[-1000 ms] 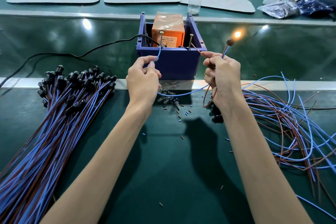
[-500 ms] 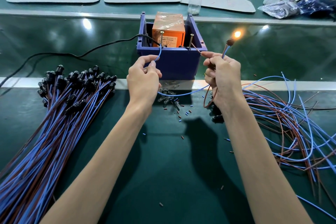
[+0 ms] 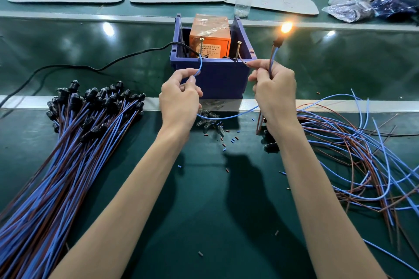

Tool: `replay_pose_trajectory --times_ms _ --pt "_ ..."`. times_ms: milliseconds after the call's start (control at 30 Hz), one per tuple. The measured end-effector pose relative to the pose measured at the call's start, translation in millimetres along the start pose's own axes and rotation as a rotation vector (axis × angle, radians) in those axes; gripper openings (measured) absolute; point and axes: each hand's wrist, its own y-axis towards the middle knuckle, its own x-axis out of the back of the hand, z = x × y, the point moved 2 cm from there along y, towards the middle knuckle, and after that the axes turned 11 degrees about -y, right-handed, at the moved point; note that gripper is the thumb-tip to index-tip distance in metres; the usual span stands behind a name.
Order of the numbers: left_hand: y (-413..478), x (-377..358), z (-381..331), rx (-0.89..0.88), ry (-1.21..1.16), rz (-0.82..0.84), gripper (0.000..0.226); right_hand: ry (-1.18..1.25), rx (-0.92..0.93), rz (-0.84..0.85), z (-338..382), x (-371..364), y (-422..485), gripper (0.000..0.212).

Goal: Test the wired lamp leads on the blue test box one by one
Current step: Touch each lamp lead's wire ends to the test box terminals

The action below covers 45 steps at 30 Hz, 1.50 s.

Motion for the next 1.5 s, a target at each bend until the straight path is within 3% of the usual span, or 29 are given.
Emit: replay_pose_trajectory --times_ms 567,867,1200,1367,1500 --pt "-0.3 -0.9 0.6 -0.006 -0.004 0.011 0.025 -0.33 0.362 -0.062 15.8 -3.7 -14.8 0.029" --pt "1.9 -0.5 3.2 -0.013 -0.004 0.015 0.024 -0.379 0.387 -0.079 14.3 -9.8 -17.0 0.028" --pt "-9.7 -10.6 2.8 -0.037 -0.036 0.047 0.019 -0.347 0.285 -0.067 19.5 -4.0 -19.1 0.028" --pt "-33.5 -29.5 4.5 0.009 -0.192 0.129 0.022 -0.387 0.343 0.032 30.5 0.9 -22.7 0.027" --pt "-42.6 -40.7 1.0 0.191 -0.422 0.199 0.013 -0.415 0.364 0.042 39.0 8.7 -22.1 0.027"
